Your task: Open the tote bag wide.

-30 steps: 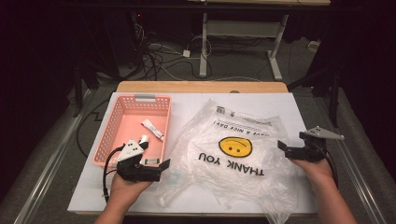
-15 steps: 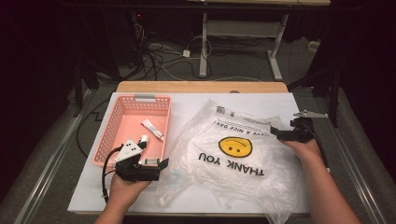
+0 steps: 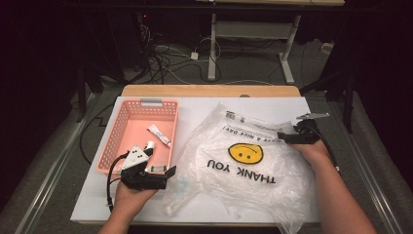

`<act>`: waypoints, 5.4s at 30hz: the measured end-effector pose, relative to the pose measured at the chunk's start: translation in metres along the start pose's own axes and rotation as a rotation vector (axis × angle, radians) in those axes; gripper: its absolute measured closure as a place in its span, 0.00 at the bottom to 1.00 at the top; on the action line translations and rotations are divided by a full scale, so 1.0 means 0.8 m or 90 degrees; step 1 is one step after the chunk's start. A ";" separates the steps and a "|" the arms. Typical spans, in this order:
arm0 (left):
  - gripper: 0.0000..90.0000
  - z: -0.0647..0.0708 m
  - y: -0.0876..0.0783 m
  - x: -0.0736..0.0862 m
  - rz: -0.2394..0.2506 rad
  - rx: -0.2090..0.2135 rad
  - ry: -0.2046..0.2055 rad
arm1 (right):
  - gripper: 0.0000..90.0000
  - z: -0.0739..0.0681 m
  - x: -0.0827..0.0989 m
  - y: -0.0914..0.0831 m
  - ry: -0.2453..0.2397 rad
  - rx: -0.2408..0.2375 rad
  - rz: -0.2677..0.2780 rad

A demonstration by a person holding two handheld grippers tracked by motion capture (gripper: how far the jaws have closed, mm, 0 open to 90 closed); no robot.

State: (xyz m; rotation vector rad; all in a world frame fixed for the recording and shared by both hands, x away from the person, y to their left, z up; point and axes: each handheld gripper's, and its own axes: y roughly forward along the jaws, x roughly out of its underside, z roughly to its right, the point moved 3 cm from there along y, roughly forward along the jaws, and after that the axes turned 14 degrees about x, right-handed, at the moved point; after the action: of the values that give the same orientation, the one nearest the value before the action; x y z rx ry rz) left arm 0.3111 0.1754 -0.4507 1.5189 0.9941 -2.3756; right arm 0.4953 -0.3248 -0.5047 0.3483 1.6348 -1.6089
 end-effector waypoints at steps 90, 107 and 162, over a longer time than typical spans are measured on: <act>0.00 0.017 0.013 -0.005 0.002 0.059 0.019 | 0.12 -0.030 0.076 -0.172 0.029 0.027 0.162; 0.00 0.011 0.006 -0.002 -0.002 0.040 0.040 | 0.00 -0.133 0.031 -0.141 -0.026 -0.029 0.175; 0.00 0.022 -0.001 0.011 -0.007 0.038 0.030 | 0.43 -0.264 0.033 -0.075 -0.247 -0.170 0.034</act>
State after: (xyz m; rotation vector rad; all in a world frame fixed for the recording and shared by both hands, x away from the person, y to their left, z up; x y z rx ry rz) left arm 0.2934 0.1677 -0.4529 1.6008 0.9527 -2.4086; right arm 0.3651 -0.1459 -0.5066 -0.0564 1.4975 -1.2993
